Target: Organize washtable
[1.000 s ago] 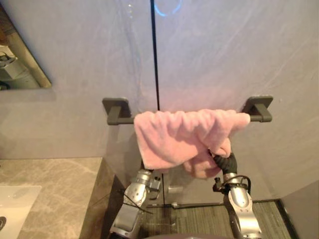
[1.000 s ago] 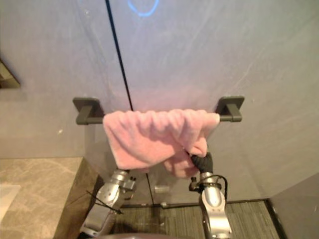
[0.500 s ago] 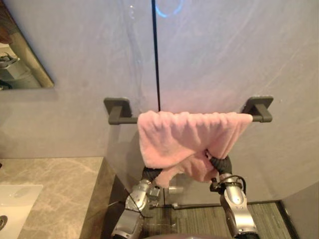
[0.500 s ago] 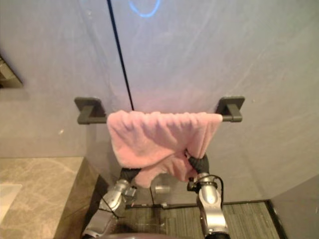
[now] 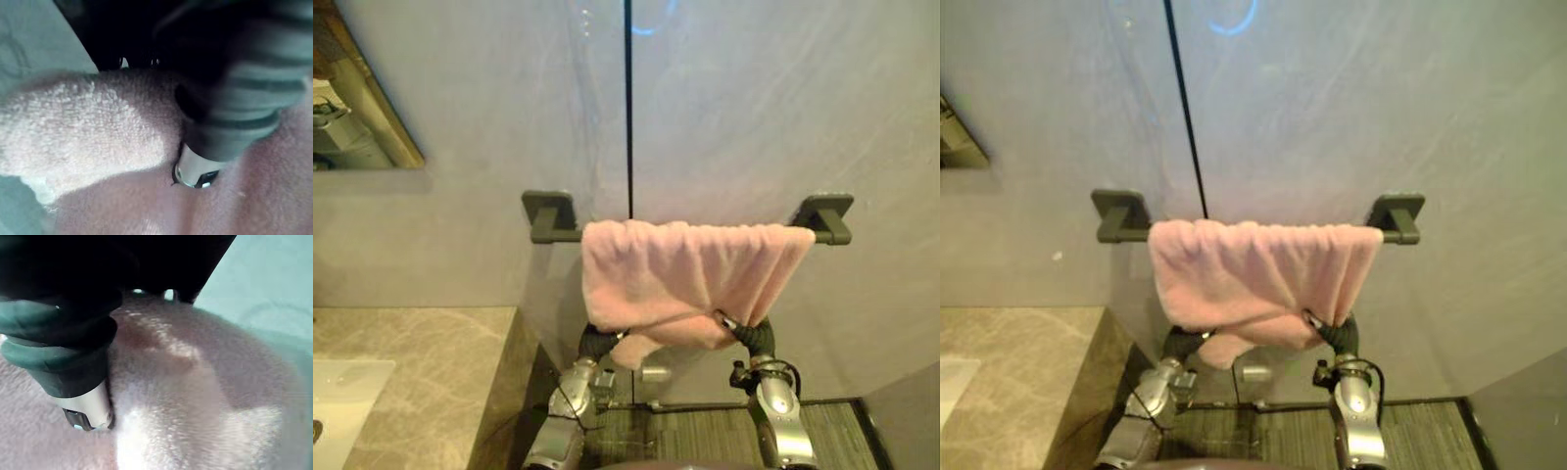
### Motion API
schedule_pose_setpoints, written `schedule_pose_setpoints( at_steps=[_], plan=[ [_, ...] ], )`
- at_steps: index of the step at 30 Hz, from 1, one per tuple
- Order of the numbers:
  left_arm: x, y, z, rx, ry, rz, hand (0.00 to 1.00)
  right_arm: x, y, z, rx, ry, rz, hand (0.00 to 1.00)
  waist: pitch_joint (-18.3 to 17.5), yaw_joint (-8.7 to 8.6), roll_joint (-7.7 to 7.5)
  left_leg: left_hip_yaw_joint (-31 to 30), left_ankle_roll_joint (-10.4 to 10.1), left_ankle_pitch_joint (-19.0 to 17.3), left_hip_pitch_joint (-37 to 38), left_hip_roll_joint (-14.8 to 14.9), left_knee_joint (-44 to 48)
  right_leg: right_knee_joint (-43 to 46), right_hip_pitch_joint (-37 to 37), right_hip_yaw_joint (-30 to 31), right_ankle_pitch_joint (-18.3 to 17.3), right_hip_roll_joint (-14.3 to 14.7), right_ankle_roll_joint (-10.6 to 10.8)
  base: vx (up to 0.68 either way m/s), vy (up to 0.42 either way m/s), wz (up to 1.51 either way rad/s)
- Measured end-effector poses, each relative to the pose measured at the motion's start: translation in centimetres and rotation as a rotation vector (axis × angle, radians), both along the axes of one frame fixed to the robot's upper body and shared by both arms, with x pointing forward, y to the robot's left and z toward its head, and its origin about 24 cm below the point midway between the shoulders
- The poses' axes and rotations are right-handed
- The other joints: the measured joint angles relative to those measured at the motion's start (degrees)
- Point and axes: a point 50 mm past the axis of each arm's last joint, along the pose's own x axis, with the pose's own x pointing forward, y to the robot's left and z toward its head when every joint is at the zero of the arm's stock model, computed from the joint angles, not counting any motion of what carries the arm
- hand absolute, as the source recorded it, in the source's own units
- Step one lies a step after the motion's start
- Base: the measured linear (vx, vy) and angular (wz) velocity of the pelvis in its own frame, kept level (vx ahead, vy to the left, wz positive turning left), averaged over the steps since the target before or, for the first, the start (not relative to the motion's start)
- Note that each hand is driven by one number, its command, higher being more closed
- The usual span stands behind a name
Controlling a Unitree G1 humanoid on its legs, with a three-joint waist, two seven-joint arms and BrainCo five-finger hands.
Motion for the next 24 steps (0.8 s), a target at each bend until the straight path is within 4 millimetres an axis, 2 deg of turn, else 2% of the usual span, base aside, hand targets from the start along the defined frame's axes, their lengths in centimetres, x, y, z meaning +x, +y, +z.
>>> schedule_pose_setpoints(
  at_steps=[3,6,9,12,16,18,20,21,22,24],
  plan=[
    [-0.8,0.3,-0.5,-0.031,0.033,0.035,0.00,-1.4,-0.6,-0.9,0.009,0.050,-0.052,0.00,0.0,0.11,0.04,0.4,0.0,0.0,0.3,0.1,0.0,0.2,0.1,0.2,0.0,0.0,0.0,-0.02,-0.014,-0.03],
    [-1.9,1.6,-0.6,-0.077,0.049,0.128,0.00,-3.6,-1.8,-2.0,0.014,0.125,-0.152,0.00,0.1,0.20,-0.11,0.7,0.0,-0.1,0.3,0.3,-0.1,0.5,0.0,0.3,-0.1,0.0,0.1,-0.03,-0.018,-0.04],
    [-2.8,2.9,0.1,-0.105,0.027,0.199,0.00,-5.5,-3.0,-1.3,0.000,0.121,-0.235,0.00,0.2,0.35,-0.13,1.5,-0.3,-0.7,0.7,0.7,-0.1,1.3,-0.2,0.4,-0.4,0.0,0.3,-0.02,-0.014,-0.06],
    [-3.4,4.7,1.3,-0.097,-0.021,0.276,0.00,-6.6,-4.5,1.1,-0.045,0.040,-0.320,0.00,0.3,0.68,-0.26,2.9,-0.4,-1.3,1.4,1.0,-0.1,2.3,-0.1,1.4,-1.1,0.1,0.2,-0.04,-0.010,-0.18],
    [-3.8,7.1,4.5,-0.068,-0.157,0.367,0.00,-7.8,-7.3,4.9,-0.145,-0.093,-0.447,0.00,0.3,1.18,-0.44,3.6,-0.7,-1.6,2.1,1.2,0.0,3.4,-0.2,1.4,-2.6,0.1,0.5,-0.01,-0.009,-0.02],
    [-3.8,8.5,7.3,-0.048,-0.281,0.430,0.00,-8.1,-8.5,8.1,-0.213,-0.216,-0.520,0.00,0.2,1.51,-0.27,3.7,-0.7,-1.7,2.1,1.4,0.0,3.3,-0.2,1.2,-2.7,0.1,0.4,0.02,-0.011,0.00],
    [-3.8,9.0,9.3,-0.035,-0.375,0.452,0.00,-8.2,-8.8,10.3,-0.252,-0.312,-0.543,0.00,0.1,1.57,-0.32,3.7,-1.0,-1.9,2.0,1.5,0.8,3.4,-0.2,1.0,-2.5,0.1,0.1,0.06,-0.015,0.02],
    [-4.0,9.4,11.4,-0.026,-0.469,0.475,0.00,-7.9,-8.6,12.4,-0.273,-0.411,-0.545,0.00,0.0,1.60,-0.40,3.7,-1.0,-2.5,1.7,1.7,2.3,3.7,0.1,1.0,-2.4,0.1,0.1,0.07,-0.018,-0.01],
    [-4.1,9.5,12.3,-0.023,-0.514,0.480,0.00,-7.9,-8.4,13.2,-0.281,-0.451,-0.540,0.00,-0.1,1.60,-0.40,3.7,-1.0,-2.8,1.6,1.8,2.8,3.6,0.2,0.9,-2.4,0.1,0.1,0.07,-0.028,0.00],
    [-4.6,9.1,16.4,-0.033,-0.723,0.469,0.00,-7.2,-7.5,16.4,-0.293,-0.642,-0.510,0.00,-0.6,1.45,-0.41,3.3,-1.1,-3.7,1.2,1.9,4.0,3.1,0.8,0.6,-2.4,0.1,0.1,0.04,-0.026,0.04]
  ],
)
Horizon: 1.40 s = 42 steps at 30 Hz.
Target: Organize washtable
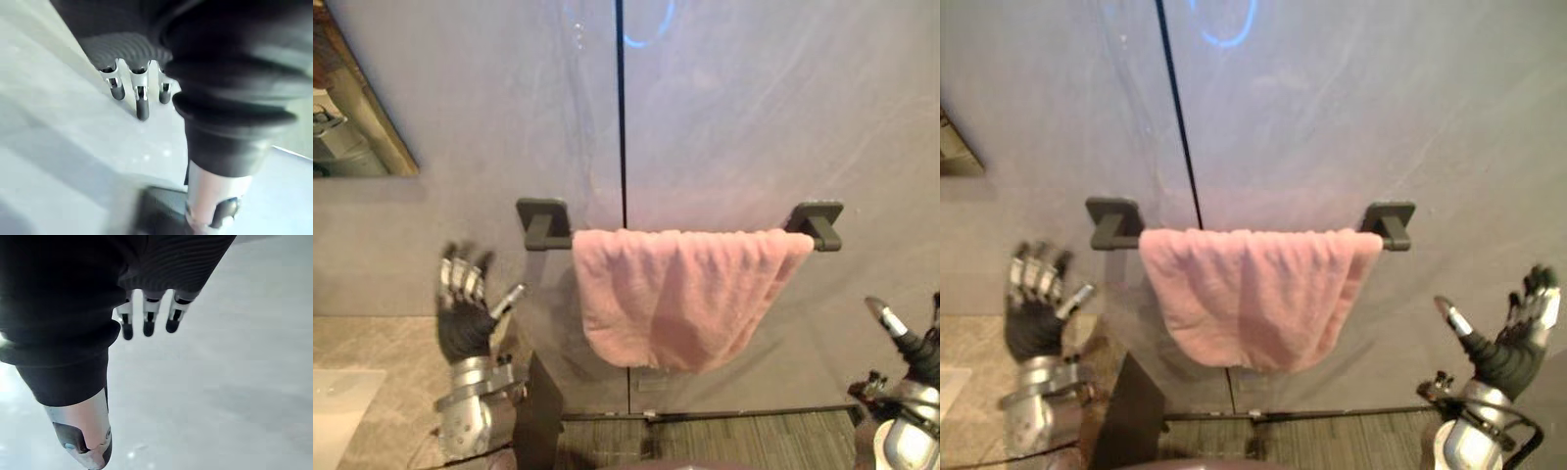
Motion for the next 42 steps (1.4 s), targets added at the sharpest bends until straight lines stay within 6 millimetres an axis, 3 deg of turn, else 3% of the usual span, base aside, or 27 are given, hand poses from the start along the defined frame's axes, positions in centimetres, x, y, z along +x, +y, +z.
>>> schedule_pose_setpoints(
  at_steps=[3,5,7,11,13,15,18,21,25,27,29,31,34,42],
  plan=[
    [-0.6,-0.6,3.7,0.048,-0.213,-0.028,0.00,1.1,1.3,2.6,-0.040,-0.180,0.118,0.00,-0.3,-0.03,0.12,-0.9,0.0,0.0,-0.1,-0.2,0.0,0.0,0.1,-0.1,0.0,0.0,0.0,0.01,-0.012,0.03],
    [-0.5,-1.3,5.9,0.076,-0.361,-0.071,0.00,2.5,3.2,4.7,-0.087,-0.302,0.294,0.00,-0.6,-0.07,0.52,-1.5,0.1,0.0,-0.1,-0.5,0.1,-0.1,0.2,-0.3,0.0,0.0,0.0,-0.02,-0.013,0.08],
    [-0.1,-2.4,6.8,0.064,-0.440,-0.154,0.00,3.4,5.0,5.7,-0.125,-0.360,0.448,0.00,-0.8,-0.10,0.89,-2.1,0.1,0.0,0.0,-0.9,0.1,-0.1,0.7,-0.6,0.0,-0.1,0.0,-0.03,-0.010,0.14],
    [0.9,-7.7,7.8,-0.053,-0.531,-0.572,0.00,4.8,11.1,6.9,-0.145,-0.435,0.916,0.00,-1.0,-0.03,1.13,-2.5,0.3,0.1,0.2,-1.2,0.2,0.0,0.9,-0.6,0.1,-0.2,0.1,-0.04,-0.006,0.04],
    [1.4,-9.5,7.5,-0.087,-0.523,-0.722,0.00,4.7,12.7,6.7,-0.158,-0.427,1.053,0.00,-1.0,0.03,1.14,-2.5,0.4,0.2,0.3,-1.3,0.2,0.1,1.0,-0.6,0.1,-0.2,0.1,-0.04,-0.007,0.01],
    [1.9,-11.8,6.2,-0.154,-0.445,-0.909,0.00,4.8,14.4,5.4,-0.157,-0.347,1.229,0.00,-1.0,-0.28,1.15,-2.6,0.5,0.3,0.4,-1.4,0.1,0.1,1.0,-0.6,0.1,-0.2,0.1,-0.02,-0.005,-0.01],
    [2.3,-13.6,3.8,-0.226,-0.307,-1.055,0.00,4.9,14.5,2.8,-0.156,-0.178,1.324,0.00,-1.0,-0.59,1.25,-2.6,0.6,0.4,0.5,-1.7,0.1,0.2,1.0,-0.5,0.1,-0.4,0.1,0.00,0.000,0.00],
    [2.9,-13.6,0.9,-0.235,-0.140,-1.112,0.00,4.9,13.0,0.0,-0.160,0.013,1.329,0.00,-1.1,-0.89,1.45,-2.5,0.7,0.4,0.5,-1.8,0.0,0.2,1.0,-0.5,0.1,-0.5,0.1,0.00,0.000,0.00],
    [3.0,-13.3,-1.0,-0.199,-0.048,-1.162,0.00,4.6,11.9,-1.6,-0.178,0.121,1.341,0.00,-0.9,-1.31,1.15,-2.3,0.8,0.5,0.9,-1.9,0.0,0.7,1.1,-0.3,0.1,-0.6,0.1,-0.03,-0.004,-0.02],
    [3.3,-13.2,-2.8,-0.171,0.051,-1.172,0.00,4.7,11.2,-3.5,-0.177,0.225,1.336,0.00,-0.9,-1.37,1.23,-2.3,0.9,0.6,1.1,-2.0,0.0,1.0,1.0,-0.3,0.0,-0.8,0.2,-0.09,-0.005,0.00],
    [3.2,-12.8,-6.5,-0.140,0.278,-1.169,0.00,4.7,10.5,-7.3,-0.205,0.461,1.343,0.00,-0.6,-1.45,1.57,-2.3,1.1,0.9,1.5,-2.2,-1.0,1.0,0.9,-0.2,0.0,-0.9,0.4,-0.10,-0.002,0.00],
    [2.7,-12.6,-7.9,-0.129,0.367,-1.164,0.00,4.4,10.5,-8.8,-0.217,0.552,1.349,0.00,-0.4,-1.45,1.82,-2.3,1.0,1.3,2.1,-2.2,-2.0,1.0,0.9,0.0,0.0,-1.0,0.4,-0.06,-0.006,-0.04],
    [2.1,-12.7,-8.6,-0.106,0.405,-1.180,0.00,4.2,10.7,-10.1,-0.251,0.631,1.347,0.00,-0.2,-1.31,2.01,-2.3,1.2,1.9,2.3,-2.5,-2.8,1.0,0.7,0.0,0.2,-1.1,0.6,-0.02,-0.002,0.00],
    [2.9,-12.2,-9.4,-0.033,0.421,-1.102,0.00,4.8,12.1,-11.4,-0.233,0.627,1.274,0.00,0.6,-1.35,0.95,-2.6,1.3,2.1,2.1,-2.9,-2.8,0.9,0.7,-0.3,0.2,-1.3,0.7,0.00,0.000,0.00]
  ],
)
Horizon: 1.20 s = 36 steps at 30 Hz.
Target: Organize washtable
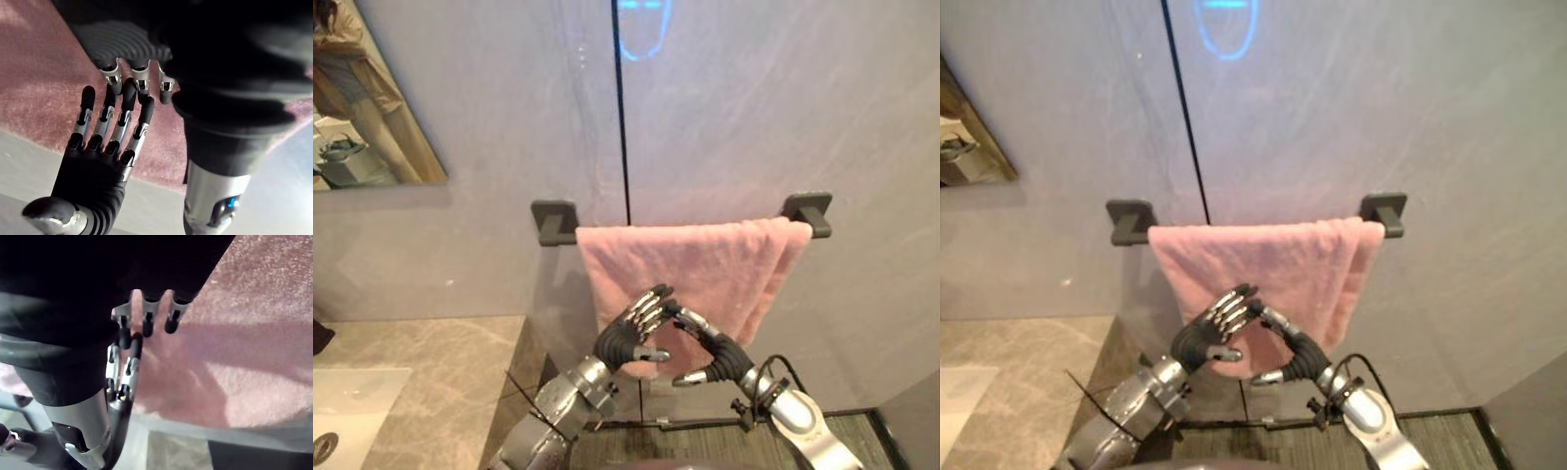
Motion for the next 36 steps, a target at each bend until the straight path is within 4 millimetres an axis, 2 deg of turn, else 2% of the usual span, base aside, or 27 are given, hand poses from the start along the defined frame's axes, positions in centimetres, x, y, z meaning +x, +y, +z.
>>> schedule_pose_setpoints(
  at_steps=[9,15,27,32,36],
  plan=[
    [1.1,-0.2,0.2,-0.002,-0.041,0.090,0.00,1.9,0.3,0.7,-0.014,-0.100,-0.160,0.00,1.4,0.00,-1.53,-0.2,0.1,0.1,0.0,-0.2,-0.5,-0.1,0.0,-0.2,0.0,-0.2,0.0,0.00,-0.001,0.00],
    [2.5,2.4,1.3,-0.010,-0.112,0.274,0.00,2.7,-4.0,1.0,-0.047,-0.123,-0.429,0.00,1.7,-0.11,-1.07,-0.7,0.4,0.3,0.0,-0.8,-1.1,-0.2,0.1,-0.5,-0.2,-0.7,0.4,-0.01,-0.004,0.04],
    [2.6,4.5,0.9,0.038,-0.111,0.412,0.00,2.0,-6.8,1.2,0.003,-0.128,-0.652,0.00,1.8,-0.23,-1.20,-0.4,0.4,0.2,0.0,-0.8,-1.1,-0.8,0.0,-0.2,-0.2,-0.7,0.5,-0.01,-0.004,0.00],
    [1.7,5.5,0.1,0.048,-0.077,0.495,0.00,0.6,-8.5,0.4,0.015,-0.091,-0.783,0.00,1.8,-0.22,-1.19,-0.1,0.5,0.1,0.0,-0.8,-1.1,-0.9,-0.1,0.0,-0.2,-0.7,0.5,0.00,0.000,-0.01],
    [0.5,5.9,-0.9,0.055,-0.021,0.528,0.00,-0.9,-8.7,0.5,0.050,-0.077,-0.838,0.00,1.7,-0.13,-1.15,0.1,0.6,0.0,-0.1,-0.4,-1.1,-0.9,-0.1,0.0,-0.2,-0.7,0.5,0.00,0.000,-0.01]
  ],
)
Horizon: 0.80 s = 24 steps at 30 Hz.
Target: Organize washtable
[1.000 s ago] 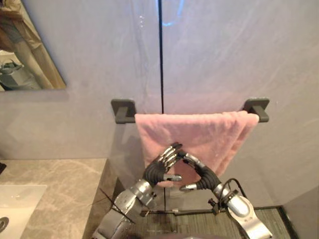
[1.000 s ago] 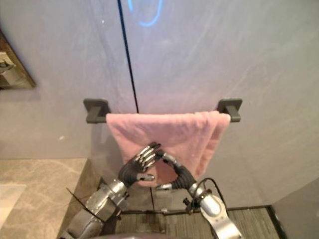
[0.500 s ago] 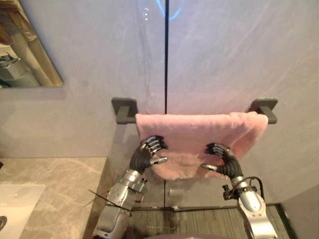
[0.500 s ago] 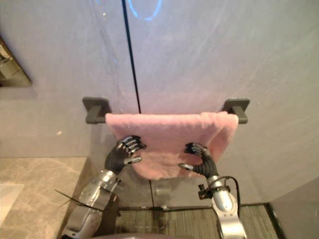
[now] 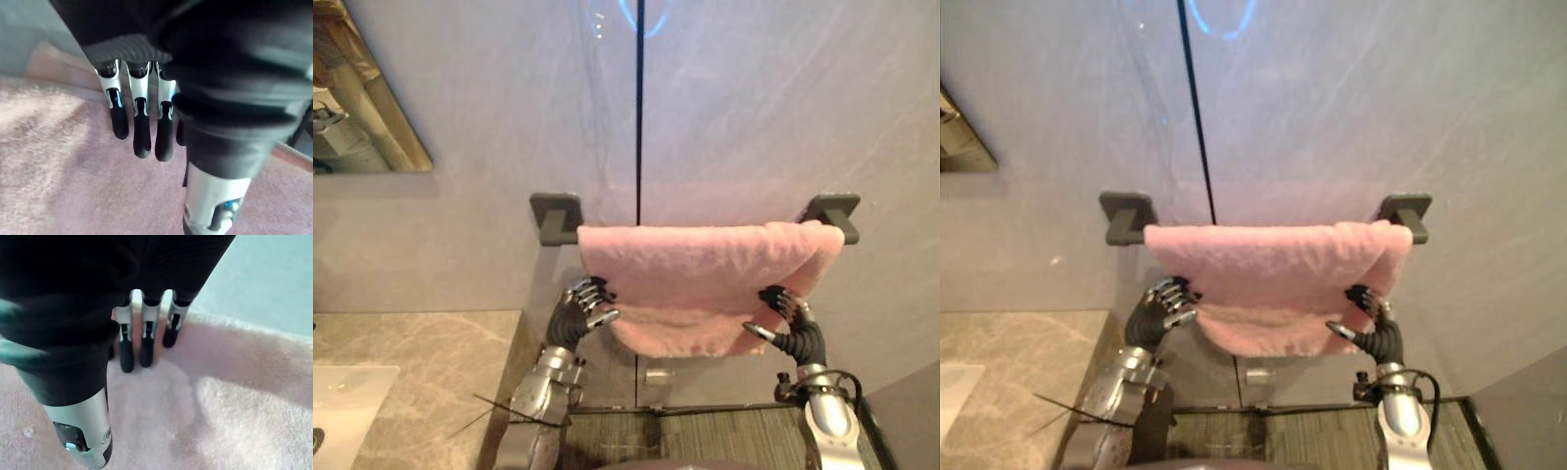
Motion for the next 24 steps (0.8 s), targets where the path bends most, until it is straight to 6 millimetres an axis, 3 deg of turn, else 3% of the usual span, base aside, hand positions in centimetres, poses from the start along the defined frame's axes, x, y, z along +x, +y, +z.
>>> schedule_pose_setpoints(
  at_steps=[4,11,16,19,24],
  plan=[
    [-1.4,0.1,-1.1,-0.015,0.058,0.023,0.00,-1.4,0.3,0.1,0.028,0.001,-0.028,0.00,-0.1,0.14,-0.18,0.6,-0.1,-0.2,0.0,0.3,0.0,0.1,-0.1,0.0,0.0,0.1,0.0,0.00,-0.004,-0.02],
    [-3.1,0.0,-3.5,-0.003,0.179,0.056,0.00,-3.4,0.6,-1.4,0.056,0.090,-0.046,0.00,-0.2,0.48,0.01,1.8,-0.2,-1.9,-0.1,0.7,1.5,1.2,0.1,0.1,-0.6,0.0,0.2,-0.02,-0.013,-0.02],
    [-4.6,0.1,-7.1,0.063,0.358,0.064,0.00,-5.1,1.4,-5.3,0.115,0.275,-0.040,0.00,-1.5,0.65,-0.52,2.0,-0.4,-2.0,0.1,1.1,1.5,3.5,-0.7,0.0,-2.2,0.0,0.1,-0.03,-0.031,0.00],
    [-5.8,0.2,-9.3,0.114,0.474,0.075,0.00,-6.5,1.7,-8.3,0.152,0.426,-0.061,0.00,-1.8,1.21,-0.09,2.2,-0.7,-1.9,0.0,1.3,1.9,3.6,-0.7,0.0,-2.3,0.2,-0.1,0.00,-0.013,0.00],
    [-7.6,0.1,-12.0,0.174,0.625,0.062,0.00,-7.7,2.6,-11.1,0.191,0.570,-0.041,0.00,-2.3,1.40,0.14,2.4,-0.7,-1.9,0.0,1.4,2.1,3.5,-0.7,0.0,-2.3,0.2,-0.2,0.00,-0.006,0.00]
  ],
)
